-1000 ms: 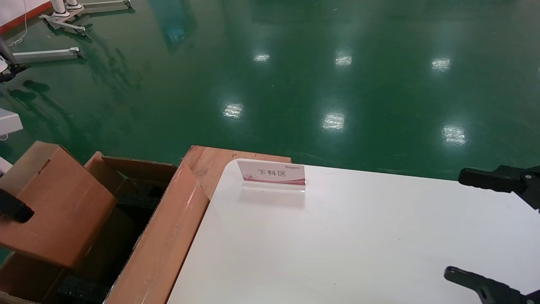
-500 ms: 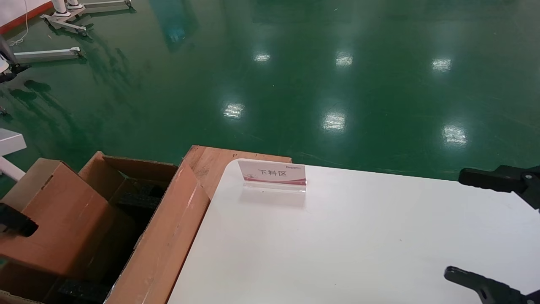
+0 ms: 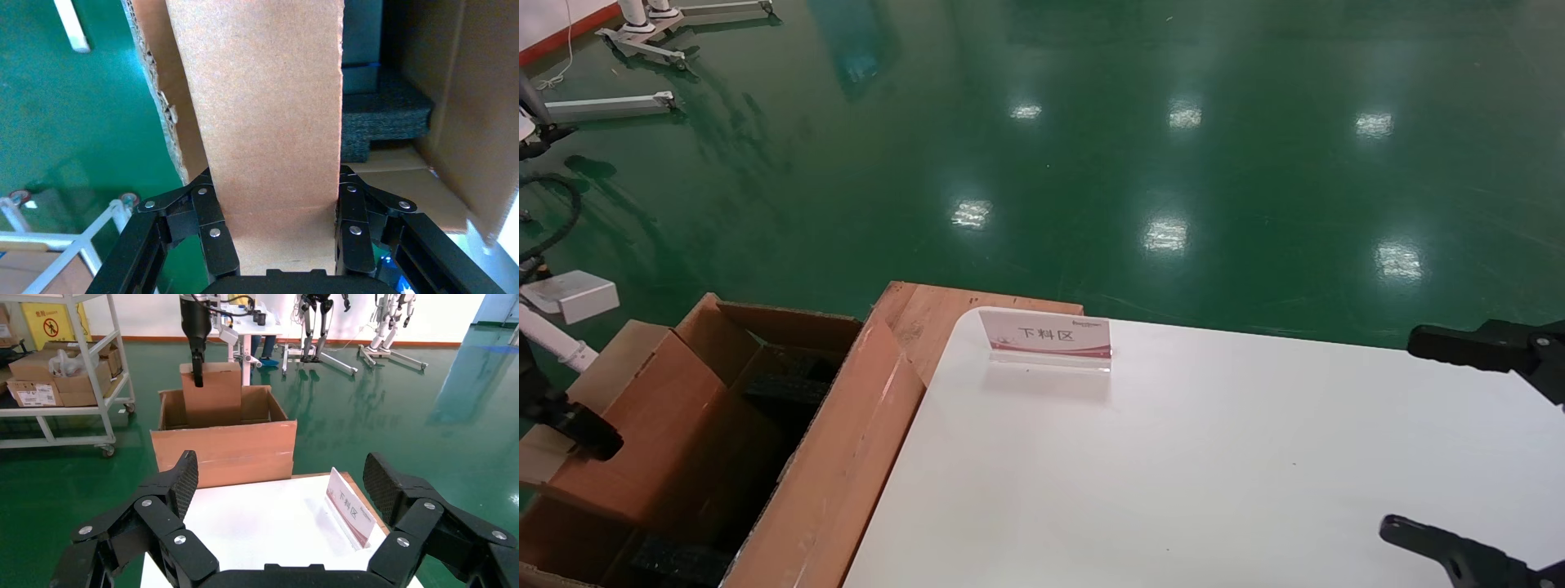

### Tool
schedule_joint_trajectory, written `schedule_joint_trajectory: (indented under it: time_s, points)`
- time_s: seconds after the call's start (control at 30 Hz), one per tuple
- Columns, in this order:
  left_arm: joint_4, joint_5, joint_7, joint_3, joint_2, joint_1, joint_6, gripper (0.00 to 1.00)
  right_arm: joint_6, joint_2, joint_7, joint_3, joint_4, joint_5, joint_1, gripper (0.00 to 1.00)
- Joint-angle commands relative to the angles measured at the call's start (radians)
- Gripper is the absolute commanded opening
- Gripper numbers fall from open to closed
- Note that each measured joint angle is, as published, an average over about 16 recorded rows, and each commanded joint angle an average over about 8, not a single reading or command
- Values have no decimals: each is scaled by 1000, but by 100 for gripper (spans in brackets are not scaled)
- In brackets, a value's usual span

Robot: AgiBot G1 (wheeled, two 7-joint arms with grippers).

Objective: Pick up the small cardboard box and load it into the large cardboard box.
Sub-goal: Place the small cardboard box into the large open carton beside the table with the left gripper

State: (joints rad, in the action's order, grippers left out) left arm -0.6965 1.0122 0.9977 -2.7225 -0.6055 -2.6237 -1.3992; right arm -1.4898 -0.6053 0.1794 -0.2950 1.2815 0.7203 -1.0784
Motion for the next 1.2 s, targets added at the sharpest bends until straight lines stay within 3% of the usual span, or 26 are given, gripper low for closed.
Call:
schedule_joint_trajectory:
  time_s: [0.03, 0.63, 1.2]
  points:
    - [10, -2, -2, 2, -8, 27, 15, 0, 0, 0, 0, 0, 0, 0, 0, 100]
    - [144, -37, -49, 23, -52, 195, 57, 0, 0, 0, -1, -1, 0, -1, 0, 100]
    - [256, -76, -96, 50, -91, 293, 73, 0, 1, 1, -1, -2, 0, -1, 0, 100]
